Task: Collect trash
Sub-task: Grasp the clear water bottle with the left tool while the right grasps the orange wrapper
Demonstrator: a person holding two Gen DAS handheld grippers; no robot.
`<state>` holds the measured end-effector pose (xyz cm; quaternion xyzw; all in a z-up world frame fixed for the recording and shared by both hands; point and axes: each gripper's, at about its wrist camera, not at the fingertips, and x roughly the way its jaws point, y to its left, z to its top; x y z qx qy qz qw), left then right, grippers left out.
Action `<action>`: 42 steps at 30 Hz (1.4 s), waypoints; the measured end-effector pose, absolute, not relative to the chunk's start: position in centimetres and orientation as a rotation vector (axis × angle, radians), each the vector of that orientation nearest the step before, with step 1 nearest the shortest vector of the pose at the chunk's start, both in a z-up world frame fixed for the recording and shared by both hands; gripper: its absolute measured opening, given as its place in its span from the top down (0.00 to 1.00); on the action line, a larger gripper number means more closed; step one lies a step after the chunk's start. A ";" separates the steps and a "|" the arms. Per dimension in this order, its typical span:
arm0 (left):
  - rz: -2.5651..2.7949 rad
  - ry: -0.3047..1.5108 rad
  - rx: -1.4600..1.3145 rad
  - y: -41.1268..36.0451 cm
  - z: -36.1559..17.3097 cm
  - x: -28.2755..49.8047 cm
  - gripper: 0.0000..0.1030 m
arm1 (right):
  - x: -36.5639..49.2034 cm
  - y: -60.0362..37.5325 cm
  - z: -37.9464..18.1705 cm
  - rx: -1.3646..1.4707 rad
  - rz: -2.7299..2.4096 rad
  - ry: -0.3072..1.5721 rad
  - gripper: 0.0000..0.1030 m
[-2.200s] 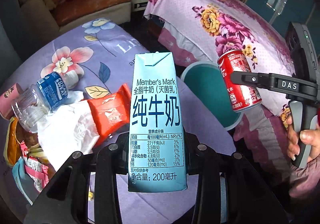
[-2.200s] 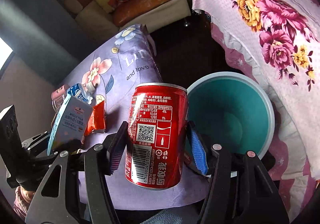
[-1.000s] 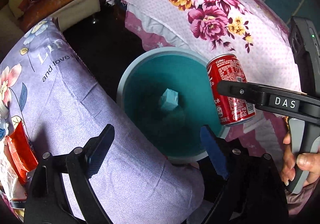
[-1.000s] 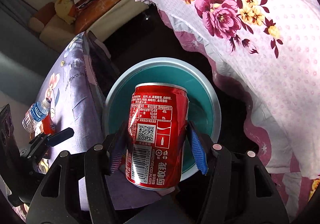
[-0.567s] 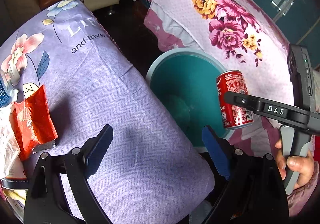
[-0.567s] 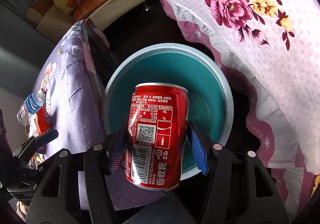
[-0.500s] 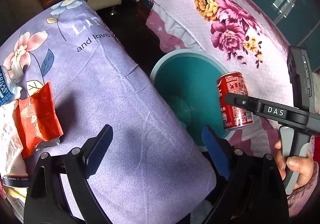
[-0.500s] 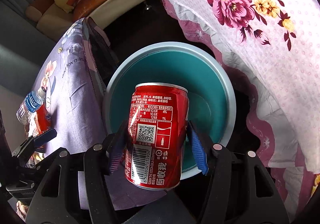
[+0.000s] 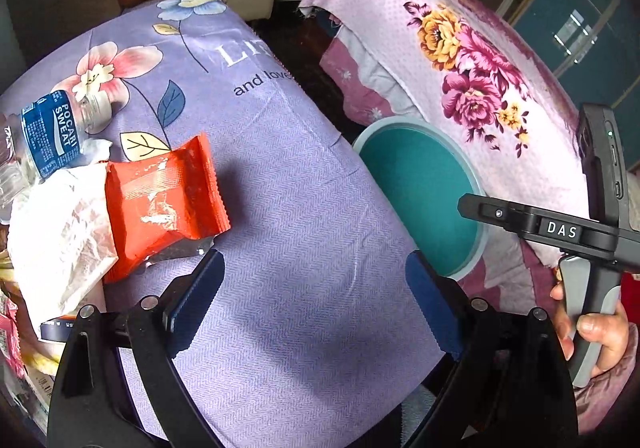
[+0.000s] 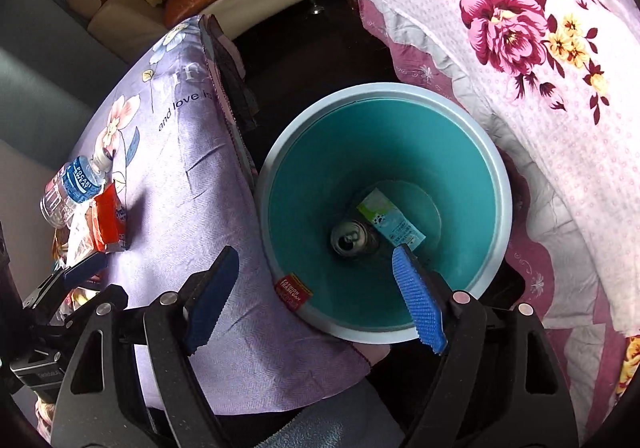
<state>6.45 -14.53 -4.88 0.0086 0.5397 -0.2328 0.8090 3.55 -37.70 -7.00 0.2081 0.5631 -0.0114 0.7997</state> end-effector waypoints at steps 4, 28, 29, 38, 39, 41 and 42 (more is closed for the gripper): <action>-0.478 1.133 -0.003 -11.6 -4.1 6.1 0.10 | 4.0 -35.2 -6.0 0.400 0.002 1.213 0.26; -0.276 1.012 0.184 5.1 1.3 11.3 0.08 | 12.1 -17.2 -2.6 0.078 0.258 1.276 0.20; -0.277 1.010 0.215 5.0 1.3 11.9 0.08 | 12.5 -16.9 -2.7 0.071 0.265 1.281 0.20; -0.339 1.084 0.438 2.4 -1.3 17.5 0.08 | 15.4 -16.4 -4.5 0.073 0.282 1.340 0.20; -0.355 1.099 0.453 2.0 -1.8 17.9 0.08 | 15.7 -16.5 -4.8 0.078 0.283 1.346 0.20; -0.372 1.123 0.491 1.5 -2.7 18.7 0.08 | 16.0 -16.7 -5.2 0.094 0.289 1.356 0.20; -0.377 1.135 0.508 1.2 -3.2 19.1 0.08 | 16.2 -16.8 -5.5 0.102 0.292 1.360 0.20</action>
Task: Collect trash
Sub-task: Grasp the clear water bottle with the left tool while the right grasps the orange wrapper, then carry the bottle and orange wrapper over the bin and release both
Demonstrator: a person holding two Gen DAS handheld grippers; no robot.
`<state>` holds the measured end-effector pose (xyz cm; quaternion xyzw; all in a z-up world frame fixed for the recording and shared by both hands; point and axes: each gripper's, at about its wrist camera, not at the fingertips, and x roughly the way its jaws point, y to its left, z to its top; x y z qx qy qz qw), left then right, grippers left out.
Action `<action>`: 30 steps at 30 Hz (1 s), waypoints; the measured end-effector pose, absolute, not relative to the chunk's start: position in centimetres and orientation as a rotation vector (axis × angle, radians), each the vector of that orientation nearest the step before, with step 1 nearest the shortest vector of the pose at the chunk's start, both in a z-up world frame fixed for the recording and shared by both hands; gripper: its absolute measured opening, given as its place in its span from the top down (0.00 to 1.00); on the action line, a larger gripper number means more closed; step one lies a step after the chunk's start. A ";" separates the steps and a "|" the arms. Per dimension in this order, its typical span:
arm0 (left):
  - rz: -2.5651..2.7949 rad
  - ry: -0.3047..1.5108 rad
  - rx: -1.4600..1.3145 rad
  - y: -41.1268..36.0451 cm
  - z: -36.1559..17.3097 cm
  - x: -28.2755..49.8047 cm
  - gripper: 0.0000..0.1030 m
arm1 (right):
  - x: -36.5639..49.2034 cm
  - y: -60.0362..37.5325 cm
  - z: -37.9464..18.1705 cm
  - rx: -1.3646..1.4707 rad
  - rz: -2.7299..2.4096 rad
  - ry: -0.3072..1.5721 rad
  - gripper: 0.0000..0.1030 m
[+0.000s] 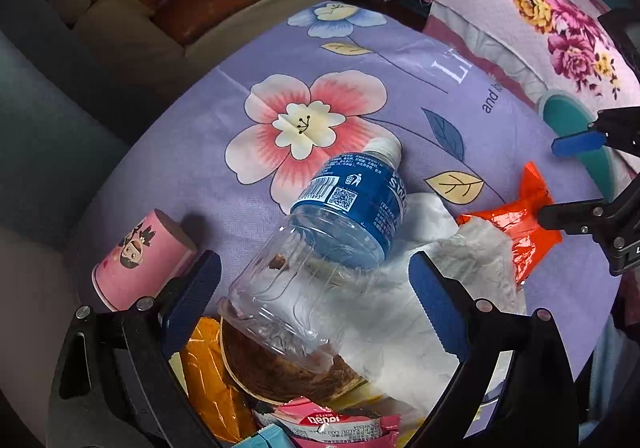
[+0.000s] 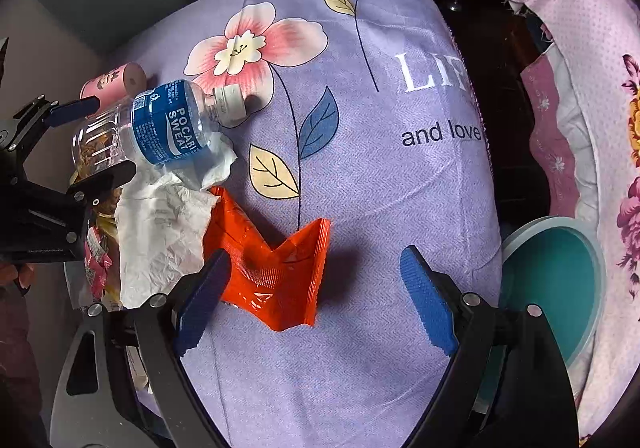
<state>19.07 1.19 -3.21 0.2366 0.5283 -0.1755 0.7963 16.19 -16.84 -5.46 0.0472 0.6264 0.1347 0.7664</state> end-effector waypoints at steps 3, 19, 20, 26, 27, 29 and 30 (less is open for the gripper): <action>-0.403 1.173 0.515 0.7 -4.5 20.0 0.08 | 16.5 -17.0 -6.1 0.129 0.307 1.374 0.20; -0.371 1.143 0.171 3.0 -3.8 17.3 0.32 | 15.6 -17.0 -8.1 0.220 0.368 1.389 0.20; -0.368 1.142 0.160 3.1 -3.8 17.1 0.32 | 15.5 -16.9 -8.3 0.218 0.374 1.390 0.20; -0.338 1.123 0.085 4.1 -3.0 16.1 0.32 | 14.8 -15.6 -8.5 0.218 0.416 1.354 0.67; -0.334 1.114 0.073 4.1 -2.7 16.0 0.32 | 14.6 -15.5 -8.2 0.216 0.420 1.344 0.74; -0.330 1.093 0.058 4.1 -1.8 15.5 0.32 | 14.2 -15.5 -7.5 0.192 0.401 1.313 0.74; -0.331 1.081 0.052 4.1 -1.4 15.2 0.32 | 14.0 -15.8 -7.1 0.189 0.390 1.302 0.75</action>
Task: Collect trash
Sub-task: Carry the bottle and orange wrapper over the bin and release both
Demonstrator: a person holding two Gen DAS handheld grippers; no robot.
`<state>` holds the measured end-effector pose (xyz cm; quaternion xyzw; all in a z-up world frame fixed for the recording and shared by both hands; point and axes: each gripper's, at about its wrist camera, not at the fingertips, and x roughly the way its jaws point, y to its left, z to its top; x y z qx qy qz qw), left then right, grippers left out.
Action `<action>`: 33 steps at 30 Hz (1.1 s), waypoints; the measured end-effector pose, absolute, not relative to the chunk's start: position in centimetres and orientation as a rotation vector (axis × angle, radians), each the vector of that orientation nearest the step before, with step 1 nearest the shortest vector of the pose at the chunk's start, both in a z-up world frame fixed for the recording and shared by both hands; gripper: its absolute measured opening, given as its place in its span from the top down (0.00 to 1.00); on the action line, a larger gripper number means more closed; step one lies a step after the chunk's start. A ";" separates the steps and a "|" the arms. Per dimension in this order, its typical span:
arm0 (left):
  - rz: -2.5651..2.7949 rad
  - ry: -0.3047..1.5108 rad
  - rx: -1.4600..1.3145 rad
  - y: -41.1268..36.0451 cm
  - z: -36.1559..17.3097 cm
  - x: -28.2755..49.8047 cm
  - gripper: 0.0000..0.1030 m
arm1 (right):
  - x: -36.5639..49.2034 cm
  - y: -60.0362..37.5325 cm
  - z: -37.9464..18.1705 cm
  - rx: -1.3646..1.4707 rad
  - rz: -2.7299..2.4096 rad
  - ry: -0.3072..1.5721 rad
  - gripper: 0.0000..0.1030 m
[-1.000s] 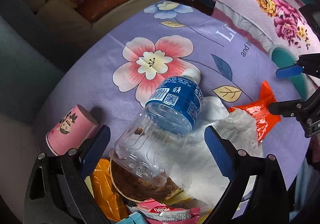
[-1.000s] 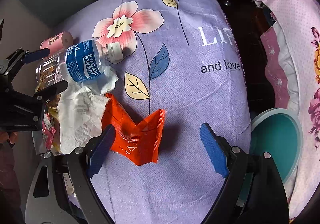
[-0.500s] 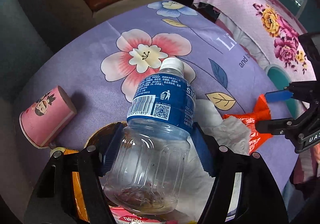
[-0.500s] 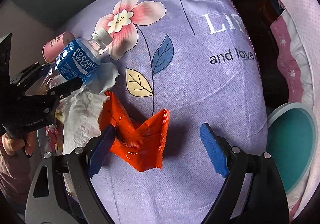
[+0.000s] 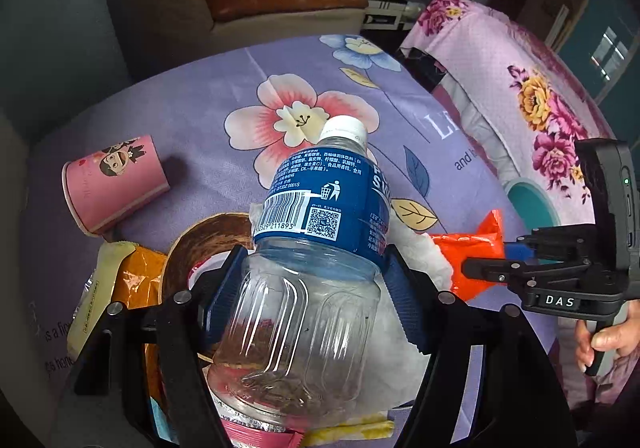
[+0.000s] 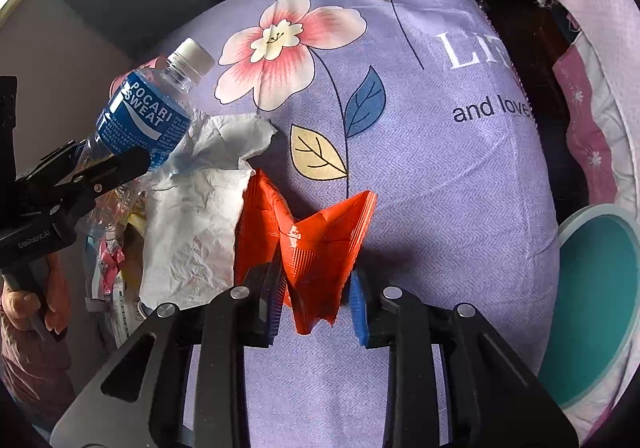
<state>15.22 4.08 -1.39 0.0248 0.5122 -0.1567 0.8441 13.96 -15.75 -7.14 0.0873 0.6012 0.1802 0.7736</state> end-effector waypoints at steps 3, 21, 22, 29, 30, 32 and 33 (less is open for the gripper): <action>-0.343 1.059 0.031 3.7 -0.3 14.1 0.32 | 13.3 -16.6 -6.0 0.175 0.334 1.263 0.75; -0.433 1.045 0.005 -3.4 0.3 7.2 0.32 | 7.0 -24.6 -1.2 0.224 0.180 1.107 0.75; -0.439 1.047 0.004 -3.8 0.2 6.9 0.32 | 6.7 -25.0 -1.1 0.231 0.175 1.102 0.75; -0.473 1.057 0.023 -7.5 -0.4 5.8 0.32 | 4.8 -27.9 -0.4 0.271 0.138 1.050 0.75; -0.476 1.061 0.029 -8.1 -0.5 5.7 0.32 | 4.7 -28.3 -0.4 0.276 0.132 1.044 0.75; -0.488 1.073 0.041 -9.4 -1.0 5.5 0.32 | 4.4 -29.2 -0.5 0.281 0.118 1.036 0.75; -0.492 1.078 0.050 -10.0 -1.2 5.5 0.32 | 4.2 -29.7 -0.5 0.282 0.110 1.033 0.75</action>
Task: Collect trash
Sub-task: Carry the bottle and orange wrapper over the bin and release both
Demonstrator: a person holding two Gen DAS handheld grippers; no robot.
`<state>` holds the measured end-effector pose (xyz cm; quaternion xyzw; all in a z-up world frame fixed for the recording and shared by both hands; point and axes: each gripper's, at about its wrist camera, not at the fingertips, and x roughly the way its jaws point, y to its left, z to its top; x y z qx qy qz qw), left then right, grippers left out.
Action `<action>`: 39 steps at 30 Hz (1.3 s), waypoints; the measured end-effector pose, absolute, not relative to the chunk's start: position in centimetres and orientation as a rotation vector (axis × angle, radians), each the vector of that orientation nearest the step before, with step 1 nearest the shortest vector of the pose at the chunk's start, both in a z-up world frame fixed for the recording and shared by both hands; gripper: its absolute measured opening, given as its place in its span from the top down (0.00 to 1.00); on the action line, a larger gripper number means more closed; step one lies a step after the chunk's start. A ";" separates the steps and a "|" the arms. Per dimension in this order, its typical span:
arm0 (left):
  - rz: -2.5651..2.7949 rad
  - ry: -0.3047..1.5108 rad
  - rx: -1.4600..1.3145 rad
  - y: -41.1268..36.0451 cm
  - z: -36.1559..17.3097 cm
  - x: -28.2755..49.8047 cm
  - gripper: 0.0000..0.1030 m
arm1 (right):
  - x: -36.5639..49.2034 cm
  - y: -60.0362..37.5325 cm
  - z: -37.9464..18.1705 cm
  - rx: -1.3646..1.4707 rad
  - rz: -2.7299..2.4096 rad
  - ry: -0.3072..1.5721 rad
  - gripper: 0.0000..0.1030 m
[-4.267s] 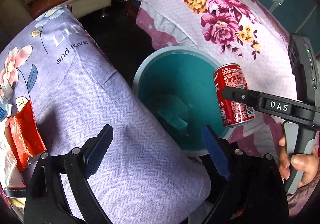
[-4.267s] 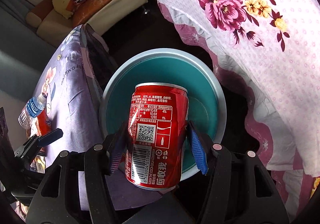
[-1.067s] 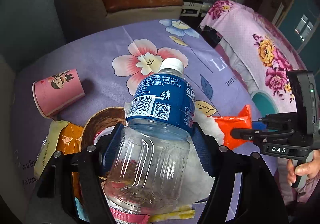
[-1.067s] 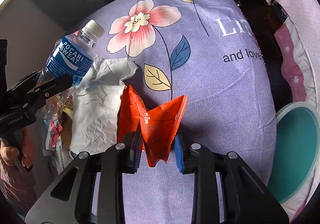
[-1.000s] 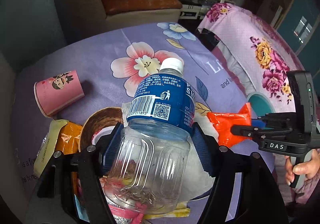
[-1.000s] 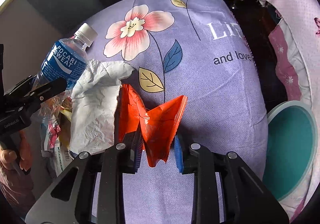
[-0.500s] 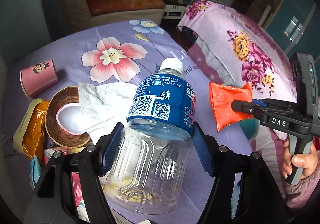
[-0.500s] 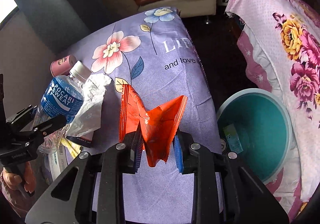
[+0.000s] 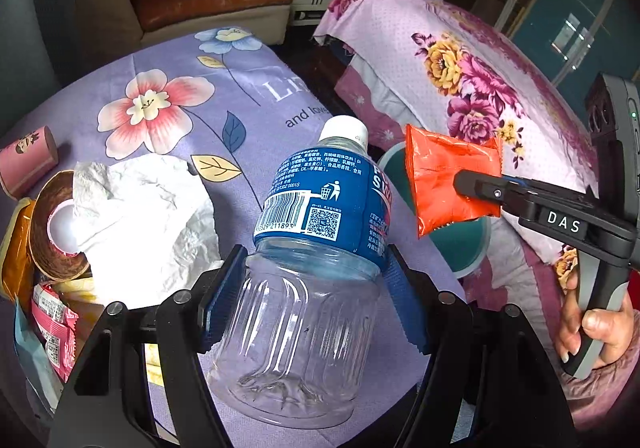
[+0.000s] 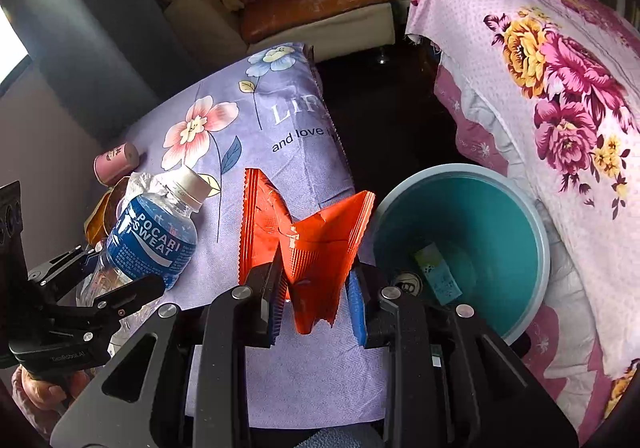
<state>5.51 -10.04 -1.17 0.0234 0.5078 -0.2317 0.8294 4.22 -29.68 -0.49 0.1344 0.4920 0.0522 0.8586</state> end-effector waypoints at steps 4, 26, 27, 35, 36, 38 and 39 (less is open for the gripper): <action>-0.504 1.100 0.074 -12.9 -1.9 5.7 0.32 | 3.8 -31.8 -0.6 0.294 0.070 1.017 0.75; -0.617 1.208 0.298 -28.5 -6.6 6.2 0.32 | 0.2 -44.9 -3.4 0.434 -0.124 0.980 0.75; -0.617 1.214 0.308 -28.9 -7.0 6.1 0.32 | 0.1 -45.2 -3.6 0.439 -0.127 0.980 0.75; -0.612 1.226 0.338 -30.1 -8.2 6.4 0.31 | 0.4 -46.2 -4.9 0.460 -0.126 1.006 0.75; -0.611 1.226 0.337 -30.1 -8.2 6.4 0.31 | 0.5 -46.3 -5.0 0.460 -0.125 1.010 0.75; -0.610 1.229 0.329 -30.1 -8.3 6.5 0.31 | 0.6 -46.2 -5.2 0.462 -0.123 1.014 0.75; -0.608 1.230 0.324 -30.1 -8.4 6.5 0.31 | 0.6 -46.2 -5.3 0.461 -0.122 1.017 0.75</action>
